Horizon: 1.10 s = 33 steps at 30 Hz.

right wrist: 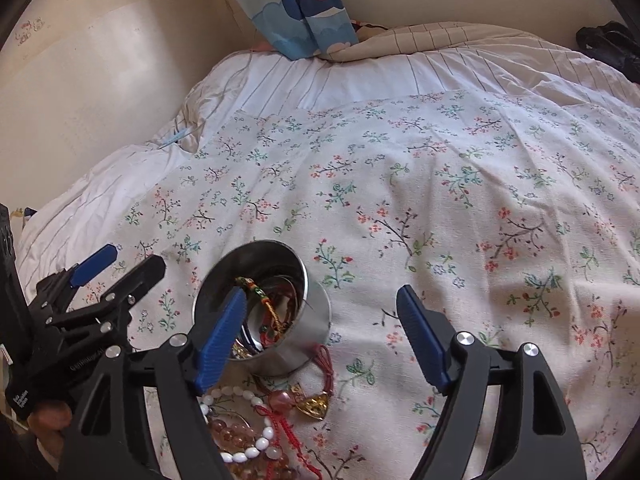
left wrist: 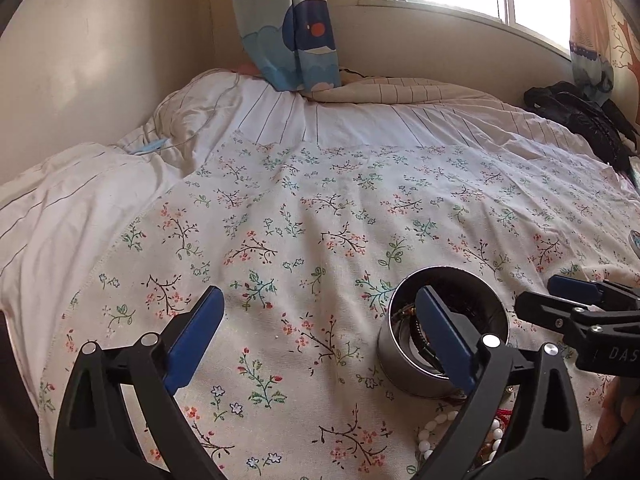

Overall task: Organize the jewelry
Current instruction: 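Withdraw both open tools from the tin, then grasp the red string bracelet with tassel using the right tool and lift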

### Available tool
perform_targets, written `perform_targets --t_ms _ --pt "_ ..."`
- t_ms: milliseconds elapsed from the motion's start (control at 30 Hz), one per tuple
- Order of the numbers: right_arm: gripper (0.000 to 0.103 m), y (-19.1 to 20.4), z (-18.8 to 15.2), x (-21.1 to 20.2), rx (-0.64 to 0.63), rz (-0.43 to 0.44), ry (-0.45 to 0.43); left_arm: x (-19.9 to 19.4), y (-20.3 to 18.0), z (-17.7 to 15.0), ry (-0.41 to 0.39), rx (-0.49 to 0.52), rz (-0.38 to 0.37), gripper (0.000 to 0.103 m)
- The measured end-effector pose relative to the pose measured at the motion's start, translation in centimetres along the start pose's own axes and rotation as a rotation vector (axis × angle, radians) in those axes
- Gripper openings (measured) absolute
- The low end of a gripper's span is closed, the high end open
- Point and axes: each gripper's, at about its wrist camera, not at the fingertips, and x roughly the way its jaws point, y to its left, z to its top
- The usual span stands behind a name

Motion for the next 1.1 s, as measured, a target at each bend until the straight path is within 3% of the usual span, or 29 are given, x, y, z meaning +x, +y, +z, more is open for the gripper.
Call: perform_targets --t_ms 133,233,533,600,700,733,767,967,1100 --pt "0.075 -1.3 -1.1 -0.2 -0.001 -0.04 0.062 0.0 1.0 -0.6 0.029 -0.043 -0.009 0.093" --pt "0.075 -1.7 -2.1 -0.8 0.005 -0.006 0.093 -0.5 1.1 -1.2 0.04 -0.038 -0.006 0.093" --pt "0.074 1.6 -6.5 -1.1 -0.135 0.05 0.199 -1.5 0.9 -2.7 0.064 -0.004 -0.002 0.093" --pt "0.068 2.2 -7.0 -0.5 -0.16 0.055 0.221 -1.7 0.8 -3.1 0.072 0.001 -0.009 0.093" --pt "0.036 2.0 -7.3 0.1 -0.144 0.098 0.253 -2.1 0.6 -3.7 0.082 0.018 -0.012 0.093" --pt "0.018 1.9 -7.4 0.0 -0.133 0.11 0.255 -2.2 0.5 -4.0 0.085 0.024 -0.013 0.093" --pt "0.013 1.7 -7.4 -0.5 -0.117 0.122 0.246 -2.4 0.4 -4.2 0.089 0.03 -0.014 0.093" --pt "0.011 0.0 -8.4 -4.1 -0.028 0.15 0.167 -2.7 -0.3 -5.0 0.111 0.067 -0.044 0.093" --pt "0.011 -1.4 -8.5 -5.7 0.027 0.098 0.119 -2.5 -2.0 -5.7 0.149 0.135 -0.139 0.093"
